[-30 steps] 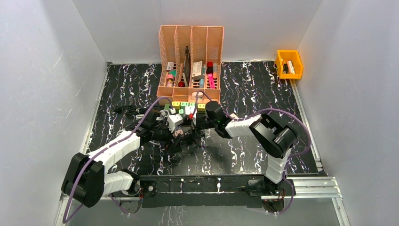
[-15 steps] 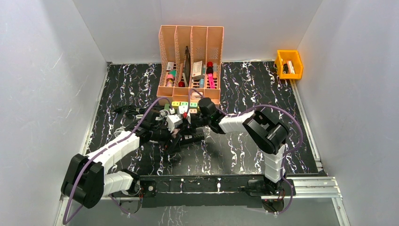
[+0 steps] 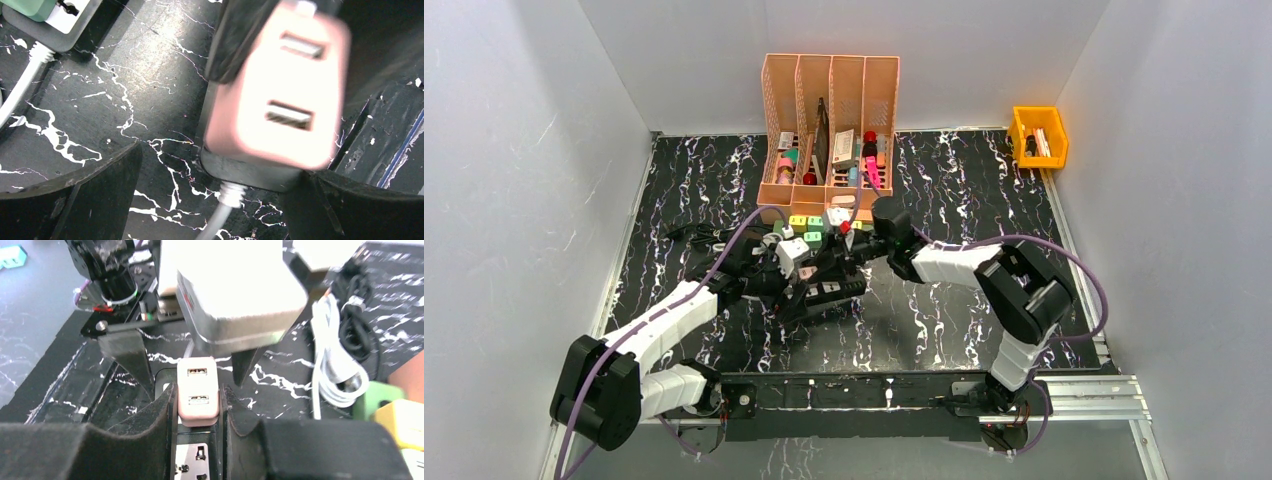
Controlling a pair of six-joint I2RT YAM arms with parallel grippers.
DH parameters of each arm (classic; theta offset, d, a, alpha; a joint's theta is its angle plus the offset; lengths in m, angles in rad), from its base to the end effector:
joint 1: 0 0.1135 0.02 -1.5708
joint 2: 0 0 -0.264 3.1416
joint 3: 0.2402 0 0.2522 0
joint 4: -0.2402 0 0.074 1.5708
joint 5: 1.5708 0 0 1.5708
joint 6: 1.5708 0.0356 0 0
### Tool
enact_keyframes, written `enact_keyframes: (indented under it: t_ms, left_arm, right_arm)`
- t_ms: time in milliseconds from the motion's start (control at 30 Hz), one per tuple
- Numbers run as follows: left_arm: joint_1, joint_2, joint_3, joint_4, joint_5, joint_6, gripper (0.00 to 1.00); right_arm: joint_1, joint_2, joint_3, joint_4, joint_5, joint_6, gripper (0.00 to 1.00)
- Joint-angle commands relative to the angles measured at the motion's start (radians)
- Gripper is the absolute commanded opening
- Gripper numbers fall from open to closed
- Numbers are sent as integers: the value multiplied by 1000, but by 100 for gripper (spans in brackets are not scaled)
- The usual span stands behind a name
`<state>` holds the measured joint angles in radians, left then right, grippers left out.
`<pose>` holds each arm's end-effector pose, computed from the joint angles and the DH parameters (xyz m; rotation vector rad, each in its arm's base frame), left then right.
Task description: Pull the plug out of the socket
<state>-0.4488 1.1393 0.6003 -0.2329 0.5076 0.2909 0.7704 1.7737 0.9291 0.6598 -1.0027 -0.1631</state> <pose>0.1961 -0.1136 0.2057 1.0672 2.0553 -0.6720 0.2463 0.2808 0.2116 -1.4455 1.1617 1.3018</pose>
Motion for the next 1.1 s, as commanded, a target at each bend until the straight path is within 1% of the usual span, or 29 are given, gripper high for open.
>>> enact_keyframes:
  t_ms: [0, 67, 167, 200, 233, 267, 300, 333, 367, 400, 467, 500, 533, 567, 600, 633, 667, 700, 733, 767, 800, 867, 900, 967, 1000, 1033, 1067]
  left_arm:
    - [-1, -2, 12, 15, 3, 0, 98]
    - [-1, -3, 12, 19, 33, 0, 98]
    - [-1, -13, 16, 19, 56, 14, 97]
    - [-1, -23, 18, 19, 68, 22, 93]
    - [-1, -35, 15, 22, 86, 29, 86]
    - [-1, -48, 14, 26, 110, 36, 77]
    - [-1, -60, 11, 29, 133, 40, 62]
    - [-1, -66, 8, 28, 150, 46, 45]
    - [-1, -69, 9, 26, 158, 55, 14]
    - [-1, -66, 12, 26, 138, 49, 0]
    - [-1, -55, 15, 22, 110, 53, 0]
    - [-1, -49, 19, 21, 100, 51, 0]
    - [-1, -42, 23, 17, 93, 49, 0]
    - [-1, -34, 25, 14, 91, 48, 0]
    - [-1, -28, 26, 11, 87, 47, 0]
    - [-1, -23, 28, 9, 84, 45, 0]
    - [-1, -21, 28, 9, 78, 43, 0]
    - [-1, -20, 27, 10, 75, 41, 0]
    - [-1, -18, 28, 12, 70, 39, 0]
    - [-1, -17, 29, 14, 61, 36, 0]
    - [-1, -12, 30, 14, 46, 37, 0]
    - [0, -4, 34, 14, 4, 35, 0]
    - [1, -2, 35, 14, -18, 34, 0]
    - [2, -7, 35, 22, -53, 26, 0]
    - [3, -11, 32, 26, -61, 25, 0]
    - [5, -15, 31, 30, -65, 24, 0]
    - [7, -21, 32, 31, -66, 22, 0]
  right_arm:
    - [-12, -99, -30, 290, -96, 173, 0]
    - [-11, -97, -39, 414, -120, 267, 0]
    - [-18, -69, -53, 656, -150, 444, 0]
    - [-20, -52, -55, 734, -163, 510, 0]
    - [-26, -41, -55, 821, -174, 573, 0]
    - [-36, -3, -53, 911, -179, 651, 0]
    - [-46, 17, -53, 1001, -177, 735, 0]
    - [-59, 36, -51, 1100, -170, 814, 0]
    - [-73, 51, -41, 1151, -160, 888, 0]
    - [-80, 52, -32, 1150, -160, 906, 0]
    - [-82, 34, -33, 1102, -165, 861, 0]
    - [-83, 15, -40, 1020, -150, 802, 0]
    - [-82, -17, -51, 901, -110, 702, 0]
    - [-76, -67, -61, 752, -44, 563, 0]
    - [-59, -120, -65, 536, 57, 392, 0]
    - [-26, -179, -58, 298, 190, 154, 0]
    - [32, -223, -41, 92, 358, -56, 0]
    - [78, -237, -27, -23, 513, -227, 0]
    - [99, -239, -27, -57, 598, -297, 0]
    - [96, -244, -34, -62, 621, -296, 0]
    - [76, -251, -45, -51, 597, -260, 0]
    - [5, -252, -51, -12, 390, -113, 0]
    - [-40, -235, -37, 11, 277, 3, 0]
    - [-104, -156, 42, 13, 21, 222, 0]
    - [-117, -111, 98, -12, -56, 291, 0]
    - [-118, -75, 156, -79, -85, 302, 0]
    - [-108, -65, 173, -153, -41, 224, 0]
